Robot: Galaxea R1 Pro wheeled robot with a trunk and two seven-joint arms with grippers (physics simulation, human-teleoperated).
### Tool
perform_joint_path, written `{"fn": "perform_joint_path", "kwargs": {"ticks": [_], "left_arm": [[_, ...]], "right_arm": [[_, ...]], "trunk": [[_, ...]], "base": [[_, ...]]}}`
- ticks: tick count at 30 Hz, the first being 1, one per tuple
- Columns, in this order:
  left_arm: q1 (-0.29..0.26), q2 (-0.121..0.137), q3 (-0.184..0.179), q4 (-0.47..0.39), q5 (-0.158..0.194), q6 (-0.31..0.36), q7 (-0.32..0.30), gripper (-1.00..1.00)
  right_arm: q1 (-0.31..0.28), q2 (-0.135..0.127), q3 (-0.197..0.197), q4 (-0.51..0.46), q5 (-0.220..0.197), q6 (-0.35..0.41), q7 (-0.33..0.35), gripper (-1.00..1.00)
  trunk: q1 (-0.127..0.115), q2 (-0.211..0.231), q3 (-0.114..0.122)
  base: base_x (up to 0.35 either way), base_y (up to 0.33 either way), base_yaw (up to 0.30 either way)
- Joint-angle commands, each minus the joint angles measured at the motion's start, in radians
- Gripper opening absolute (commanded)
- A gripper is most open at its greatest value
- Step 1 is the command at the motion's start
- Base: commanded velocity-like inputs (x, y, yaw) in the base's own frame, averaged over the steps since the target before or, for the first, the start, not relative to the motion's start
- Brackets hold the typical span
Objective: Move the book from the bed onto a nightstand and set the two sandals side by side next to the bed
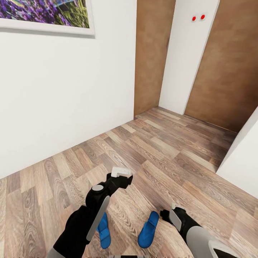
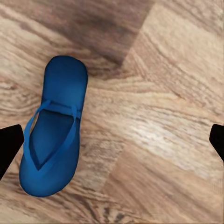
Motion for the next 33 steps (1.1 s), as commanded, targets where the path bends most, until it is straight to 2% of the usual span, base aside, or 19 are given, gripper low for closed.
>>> {"fn": "perform_joint_path", "kwargs": {"ticks": [1, 2, 4, 13, 16, 20, 25, 33], "left_arm": [[-0.001, 0.000, 0.000, -0.001, 0.010, 0.005, 0.007, 1.00], [-0.001, 0.001, 0.000, -0.001, 0.010, 0.005, 0.007, 1.00], [-0.001, 0.001, 0.001, 0.000, 0.010, 0.005, 0.007, 1.00], [-0.001, 0.000, 0.000, 0.000, 0.011, 0.005, 0.007, 1.00], [-0.001, 0.000, 0.000, 0.000, 0.011, 0.005, 0.007, 1.00], [-0.001, 0.000, 0.000, 0.000, 0.010, 0.005, 0.007, 1.00], [-0.001, 0.001, 0.000, -0.001, 0.013, 0.005, 0.007, 1.00], [-0.001, -0.002, 0.000, -0.001, 0.015, 0.005, 0.007, 1.00]], "right_arm": [[-0.001, 0.001, 0.016, -0.002, -0.006, -0.006, -0.001, 1.00], [0.000, 0.002, 0.033, -0.002, -0.006, -0.017, 0.002, 1.00], [-0.001, 0.002, 0.039, -0.003, -0.006, -0.020, 0.004, 1.00], [-0.005, 0.003, 0.048, -0.009, -0.006, -0.024, 0.010, 1.00], [-0.007, 0.006, 0.067, -0.013, -0.004, -0.020, 0.067, 1.00], [-0.007, 0.021, 0.105, -0.015, -0.004, -0.020, 0.089, 1.00], [-0.009, 0.029, 0.133, -0.028, -0.003, -0.021, 0.094, 1.00], [-0.008, 0.029, 0.137, -0.075, -0.003, -0.019, 0.093, 1.00]], "trunk": [[0.000, -0.001, -0.005], [0.001, -0.001, -0.009], [0.002, -0.001, -0.016], [0.006, -0.003, -0.051], [0.007, -0.004, -0.063], [0.009, -0.005, -0.078], [0.009, -0.005, -0.078], [0.009, -0.005, -0.078]], "base": [[0.000, 0.000, 0.000], [0.000, 0.000, 0.000], [0.000, 0.000, 0.000], [0.000, 0.000, 0.000], [0.000, 0.000, 0.000], [0.000, 0.000, 0.000], [0.000, 0.000, 0.000], [0.000, 0.091, 0.000]]}}
